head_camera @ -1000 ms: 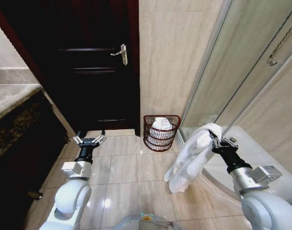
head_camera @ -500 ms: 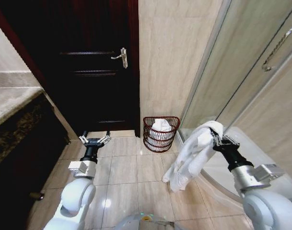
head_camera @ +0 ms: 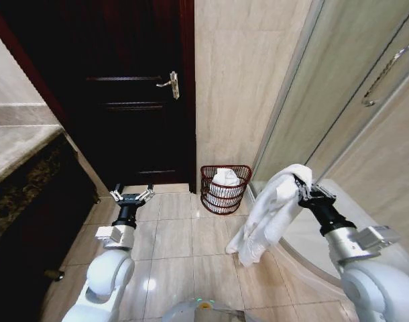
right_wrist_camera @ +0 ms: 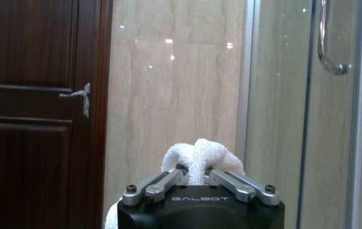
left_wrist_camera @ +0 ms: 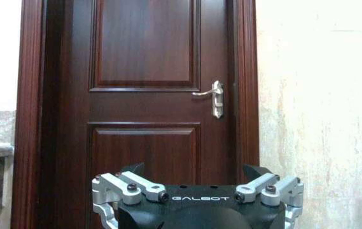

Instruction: Discard the used towel into the hamper.

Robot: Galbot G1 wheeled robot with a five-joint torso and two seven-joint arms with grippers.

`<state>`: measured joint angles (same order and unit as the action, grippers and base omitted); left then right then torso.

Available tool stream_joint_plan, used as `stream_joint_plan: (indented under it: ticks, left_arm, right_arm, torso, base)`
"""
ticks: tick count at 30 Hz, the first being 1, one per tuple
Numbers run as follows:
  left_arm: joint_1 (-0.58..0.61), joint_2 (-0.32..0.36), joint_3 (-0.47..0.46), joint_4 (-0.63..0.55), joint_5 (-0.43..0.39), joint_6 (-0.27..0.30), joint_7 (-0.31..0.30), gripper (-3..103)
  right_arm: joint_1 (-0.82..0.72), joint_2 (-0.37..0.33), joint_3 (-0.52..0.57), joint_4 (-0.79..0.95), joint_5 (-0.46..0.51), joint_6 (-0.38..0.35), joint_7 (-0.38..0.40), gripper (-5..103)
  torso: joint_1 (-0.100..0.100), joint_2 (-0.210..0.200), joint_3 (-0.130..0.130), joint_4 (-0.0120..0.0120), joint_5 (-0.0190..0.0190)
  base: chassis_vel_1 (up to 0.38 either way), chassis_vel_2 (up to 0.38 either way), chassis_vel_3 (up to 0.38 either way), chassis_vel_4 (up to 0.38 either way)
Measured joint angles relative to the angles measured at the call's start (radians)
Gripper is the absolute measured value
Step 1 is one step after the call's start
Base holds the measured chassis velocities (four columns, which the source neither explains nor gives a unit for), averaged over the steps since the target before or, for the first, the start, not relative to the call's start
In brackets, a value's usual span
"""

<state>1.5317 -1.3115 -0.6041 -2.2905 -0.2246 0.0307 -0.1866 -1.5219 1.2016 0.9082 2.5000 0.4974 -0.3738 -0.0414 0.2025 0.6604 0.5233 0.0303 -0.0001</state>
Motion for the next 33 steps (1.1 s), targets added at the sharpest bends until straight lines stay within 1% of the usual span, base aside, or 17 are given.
stream_joint_plan:
  ticks: [4, 20, 27, 33]
  left_arm:
    - [0.005, 0.002, -0.005, -0.004, 0.000, 0.000, 0.000, 100]
    - [0.020, -0.002, -0.006, -0.017, 0.007, -0.003, 0.000, 100]
    - [0.027, -0.003, -0.012, -0.032, 0.006, -0.003, 0.000, 100]
    - [0.031, -0.007, -0.008, -0.035, 0.010, -0.003, 0.000, 100]
  right_arm:
    - [0.015, -0.009, 0.001, 0.000, 0.016, -0.011, 0.008, 5]
    - [0.012, -0.015, -0.001, 0.000, 0.017, -0.013, 0.005, 5]
    - [0.011, -0.017, -0.001, 0.000, 0.020, -0.013, 0.005, 5]
    - [0.009, -0.017, 0.003, 0.000, 0.022, -0.013, 0.003, 5]
  torso:
    - [0.009, 0.022, 0.013, 0.0000, 0.0001]
    - [0.035, 0.087, 0.053, -0.0001, 0.0001]
    - [0.050, 0.124, 0.074, 0.0000, 0.0001]
    - [0.061, 0.147, 0.086, 0.0000, 0.0001]
  base:
    - [0.000, 0.000, 0.000, 0.000]
    - [0.000, 0.000, 0.000, 0.000]
    - [0.000, 0.000, 0.000, 0.000]
    - [0.000, 0.000, 0.000, 0.000]
